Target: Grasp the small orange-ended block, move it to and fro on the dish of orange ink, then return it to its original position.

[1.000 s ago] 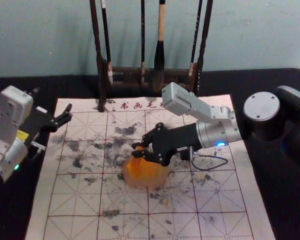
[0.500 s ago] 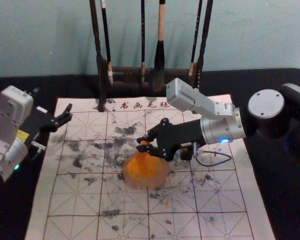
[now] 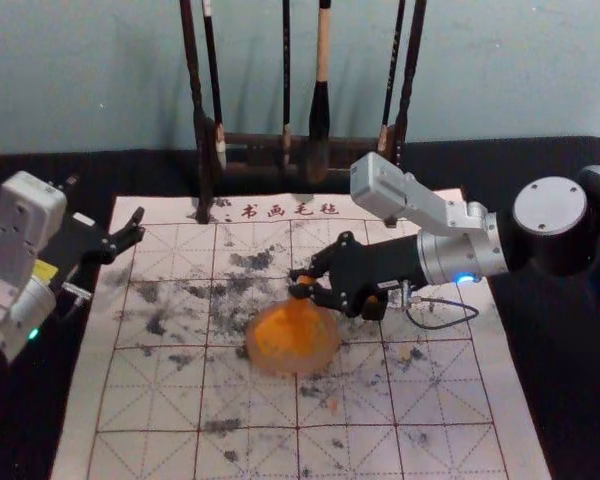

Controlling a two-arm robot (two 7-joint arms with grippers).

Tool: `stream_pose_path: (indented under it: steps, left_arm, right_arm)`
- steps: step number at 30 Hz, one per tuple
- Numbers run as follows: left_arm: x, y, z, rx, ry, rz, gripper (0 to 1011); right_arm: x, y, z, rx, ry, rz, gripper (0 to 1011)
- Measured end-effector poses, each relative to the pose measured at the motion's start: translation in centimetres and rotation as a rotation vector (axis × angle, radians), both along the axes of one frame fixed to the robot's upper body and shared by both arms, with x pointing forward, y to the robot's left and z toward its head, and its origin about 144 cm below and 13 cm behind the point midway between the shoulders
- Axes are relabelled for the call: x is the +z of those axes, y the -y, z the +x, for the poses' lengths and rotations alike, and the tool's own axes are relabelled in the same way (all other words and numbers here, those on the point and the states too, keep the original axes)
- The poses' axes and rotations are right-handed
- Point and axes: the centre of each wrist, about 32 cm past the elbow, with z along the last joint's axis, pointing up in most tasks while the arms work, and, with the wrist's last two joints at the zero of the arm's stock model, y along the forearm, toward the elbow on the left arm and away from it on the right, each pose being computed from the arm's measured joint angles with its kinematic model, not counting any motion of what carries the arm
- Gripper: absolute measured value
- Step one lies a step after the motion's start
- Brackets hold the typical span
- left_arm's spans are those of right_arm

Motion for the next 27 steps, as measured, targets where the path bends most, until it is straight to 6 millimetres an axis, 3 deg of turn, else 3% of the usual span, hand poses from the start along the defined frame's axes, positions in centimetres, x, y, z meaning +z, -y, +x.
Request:
stream_pose_path:
  steps: [27]
  left_arm:
    - [0.0, 0.0, 0.0, 0.000, 0.000, 0.000, 1001]
  right_arm:
    - [0.2, 1.5, -1.2, 0.027, 0.012, -0.012, 132]
